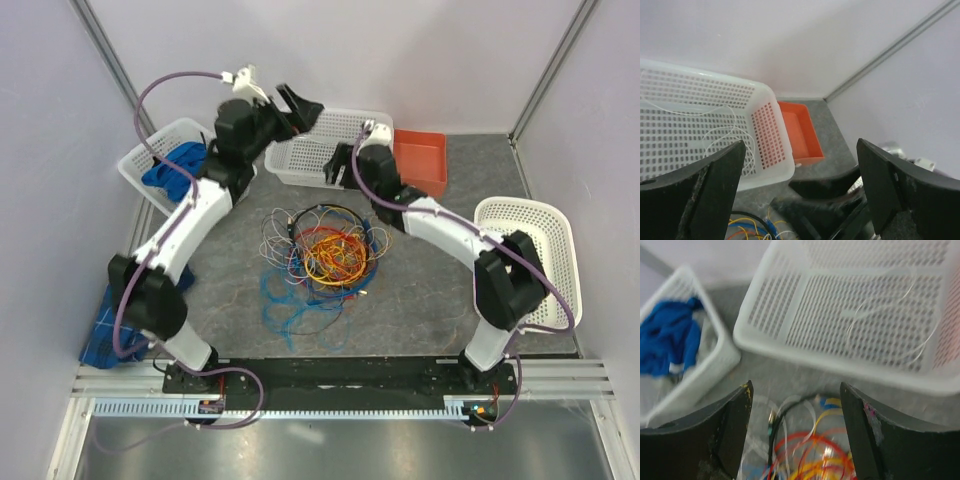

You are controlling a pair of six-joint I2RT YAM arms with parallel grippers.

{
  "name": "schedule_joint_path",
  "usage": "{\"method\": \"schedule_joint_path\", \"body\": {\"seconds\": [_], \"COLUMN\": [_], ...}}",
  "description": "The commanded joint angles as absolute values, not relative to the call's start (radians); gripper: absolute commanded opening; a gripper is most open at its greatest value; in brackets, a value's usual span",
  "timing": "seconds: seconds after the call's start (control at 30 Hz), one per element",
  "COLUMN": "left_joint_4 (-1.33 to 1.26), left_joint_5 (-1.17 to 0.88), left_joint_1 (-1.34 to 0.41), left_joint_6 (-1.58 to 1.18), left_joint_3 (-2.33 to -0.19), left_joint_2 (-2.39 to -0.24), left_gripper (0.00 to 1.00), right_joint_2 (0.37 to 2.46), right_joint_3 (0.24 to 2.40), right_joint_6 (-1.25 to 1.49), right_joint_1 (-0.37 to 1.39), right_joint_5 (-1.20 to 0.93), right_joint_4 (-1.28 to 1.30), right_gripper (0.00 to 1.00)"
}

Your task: Untangle the cables

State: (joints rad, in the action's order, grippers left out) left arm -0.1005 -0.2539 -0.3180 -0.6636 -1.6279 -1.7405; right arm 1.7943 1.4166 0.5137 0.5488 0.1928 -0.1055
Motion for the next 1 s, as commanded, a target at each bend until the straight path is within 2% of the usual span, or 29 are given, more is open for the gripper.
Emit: {"method": "schedule_joint_path", "body": {"seconds": [0.0,0.03,0.2,0.5,0.73,0.97], "left_joint_4": [-0.074,-0.024,0.224,0.273,0.339,0.296], "left_joint_5": [0.379,0.374,0.403,0.528,0.393,0.411], "left_joint_1": [-0.622,-0.684,-0.681,-0.649,-0.549,-0.509], "left_joint_6": [-0.34,-0.341,-0.657,-0.969,-1.031,-1.014], "left_joint_3": [-1.392,-1.378,-1.352,-1.054,-0.881,-0.787], "left_joint_2": [-1.501,-1.488,-1.465,-1.339,-1.307,-1.315], "left_gripper": [1.0,1.0,1.0,1.0,1.0,1.0], "right_joint_2": [1.677,1.652,1.496,1.229,0.941,0.854], "right_joint_3": [1.176,1.134,0.927,0.723,0.559,0.483], "right_joint_6": [0.527,0.576,0.624,0.655,0.678,0.652], "right_joint_1": [0.665,0.673,0.764,0.818,0.822,0.824], "right_joint_5": [0.248,0.238,0.296,0.396,0.396,0.41], "right_joint_4": [-0.176,-0.192,-0.244,-0.183,-0.075,-0.014], "right_gripper": [0.77,0.77,0.77,0.77,0.77,0.77]}}
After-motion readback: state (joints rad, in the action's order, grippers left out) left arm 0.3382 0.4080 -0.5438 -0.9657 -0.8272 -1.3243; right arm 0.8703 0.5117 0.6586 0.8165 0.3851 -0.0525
